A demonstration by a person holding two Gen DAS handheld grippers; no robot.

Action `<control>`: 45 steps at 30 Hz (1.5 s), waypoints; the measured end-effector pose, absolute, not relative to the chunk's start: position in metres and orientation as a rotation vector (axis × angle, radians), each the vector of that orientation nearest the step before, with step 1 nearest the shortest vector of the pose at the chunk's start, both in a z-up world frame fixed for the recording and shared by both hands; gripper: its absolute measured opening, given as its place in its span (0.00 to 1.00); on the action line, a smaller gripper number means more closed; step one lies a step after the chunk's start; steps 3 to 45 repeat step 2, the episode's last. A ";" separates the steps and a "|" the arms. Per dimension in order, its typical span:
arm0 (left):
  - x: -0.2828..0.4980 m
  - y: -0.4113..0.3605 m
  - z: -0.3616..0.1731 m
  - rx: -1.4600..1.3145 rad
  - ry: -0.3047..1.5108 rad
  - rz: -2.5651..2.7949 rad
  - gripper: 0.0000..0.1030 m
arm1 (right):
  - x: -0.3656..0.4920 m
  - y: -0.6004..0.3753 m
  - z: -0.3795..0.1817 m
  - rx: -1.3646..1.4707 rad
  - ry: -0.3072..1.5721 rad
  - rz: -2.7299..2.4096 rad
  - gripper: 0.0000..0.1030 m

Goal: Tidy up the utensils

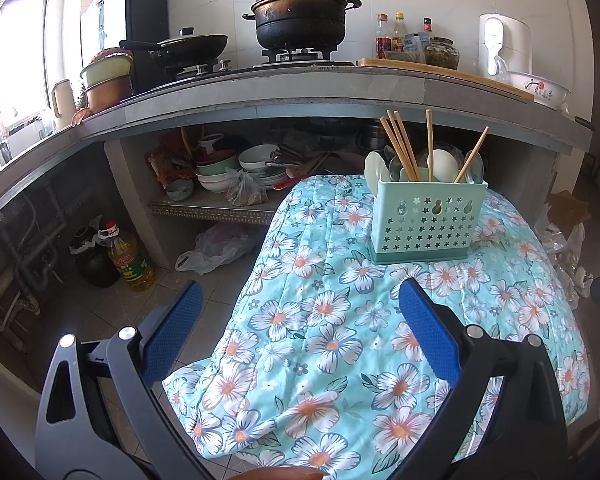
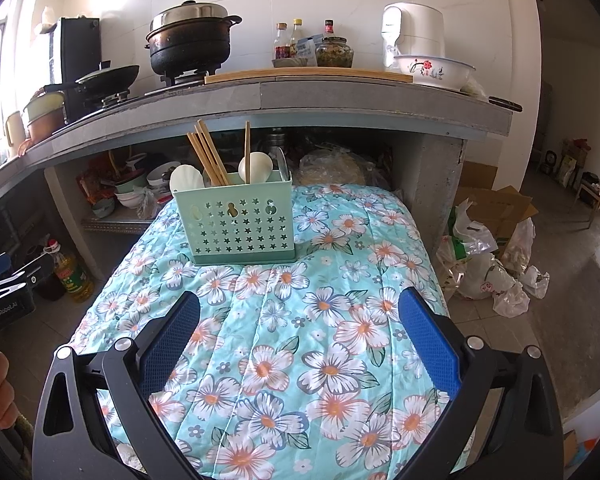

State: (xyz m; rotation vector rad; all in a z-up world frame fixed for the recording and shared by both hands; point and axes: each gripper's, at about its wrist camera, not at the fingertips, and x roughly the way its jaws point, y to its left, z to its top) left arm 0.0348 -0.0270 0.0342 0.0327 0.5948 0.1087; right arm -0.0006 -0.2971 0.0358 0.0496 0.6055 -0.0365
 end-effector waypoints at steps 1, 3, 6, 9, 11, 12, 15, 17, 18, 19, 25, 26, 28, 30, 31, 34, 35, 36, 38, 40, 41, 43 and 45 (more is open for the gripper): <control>0.035 -0.027 0.034 0.032 0.595 0.108 0.92 | 0.000 -0.297 0.036 0.049 0.605 -0.036 0.94; 0.035 -0.027 0.034 0.033 0.595 0.108 0.92 | 0.001 -0.297 0.036 0.048 0.605 -0.034 0.94; 0.035 -0.027 0.034 0.033 0.595 0.108 0.92 | 0.001 -0.297 0.036 0.048 0.605 -0.034 0.94; 0.035 -0.027 0.034 0.033 0.595 0.108 0.92 | 0.001 -0.297 0.036 0.048 0.605 -0.034 0.94; 0.035 -0.027 0.034 0.033 0.595 0.108 0.92 | 0.001 -0.297 0.036 0.048 0.605 -0.034 0.94; 0.035 -0.027 0.034 0.033 0.595 0.108 0.92 | 0.001 -0.297 0.036 0.048 0.605 -0.034 0.94; 0.035 -0.027 0.034 0.033 0.595 0.108 0.92 | 0.001 -0.297 0.036 0.048 0.605 -0.034 0.94; 0.035 -0.027 0.034 0.033 0.595 0.108 0.92 | 0.001 -0.297 0.036 0.048 0.605 -0.034 0.94; 0.035 -0.027 0.034 0.033 0.595 0.108 0.92 | 0.001 -0.297 0.036 0.048 0.605 -0.034 0.94; 0.035 -0.027 0.034 0.033 0.595 0.108 0.92 | 0.001 -0.297 0.036 0.048 0.605 -0.034 0.94; 0.035 -0.027 0.034 0.033 0.595 0.108 0.92 | 0.001 -0.297 0.036 0.048 0.605 -0.034 0.94; 0.035 -0.027 0.034 0.033 0.595 0.108 0.92 | 0.001 -0.297 0.036 0.048 0.605 -0.034 0.94; 0.035 -0.027 0.034 0.033 0.595 0.108 0.92 | 0.001 -0.297 0.036 0.048 0.605 -0.034 0.94; 0.035 -0.027 0.034 0.033 0.595 0.108 0.92 | 0.001 -0.297 0.036 0.048 0.605 -0.034 0.94; 0.035 -0.027 0.034 0.033 0.595 0.108 0.92 | 0.001 -0.297 0.036 0.048 0.605 -0.034 0.94; 0.035 -0.027 0.034 0.033 0.595 0.108 0.92 | 0.001 -0.297 0.036 0.048 0.605 -0.034 0.94; 0.035 -0.027 0.034 0.033 0.595 0.108 0.92 | 0.001 -0.297 0.036 0.048 0.605 -0.034 0.94; 0.035 -0.027 0.034 0.033 0.595 0.108 0.92 | 0.001 -0.297 0.036 0.048 0.605 -0.034 0.94; 0.035 -0.027 0.034 0.033 0.595 0.108 0.92 | 0.001 -0.297 0.036 0.048 0.605 -0.034 0.94; 0.035 -0.027 0.034 0.033 0.595 0.108 0.92 | 0.001 -0.297 0.036 0.048 0.605 -0.034 0.94; 0.035 -0.027 0.034 0.033 0.595 0.108 0.92 | 0.001 -0.297 0.036 0.048 0.605 -0.034 0.94; 0.035 -0.027 0.034 0.033 0.595 0.108 0.92 | 0.001 -0.297 0.036 0.048 0.605 -0.034 0.94; 0.035 -0.027 0.034 0.033 0.595 0.108 0.92 | 0.001 -0.297 0.036 0.048 0.605 -0.034 0.94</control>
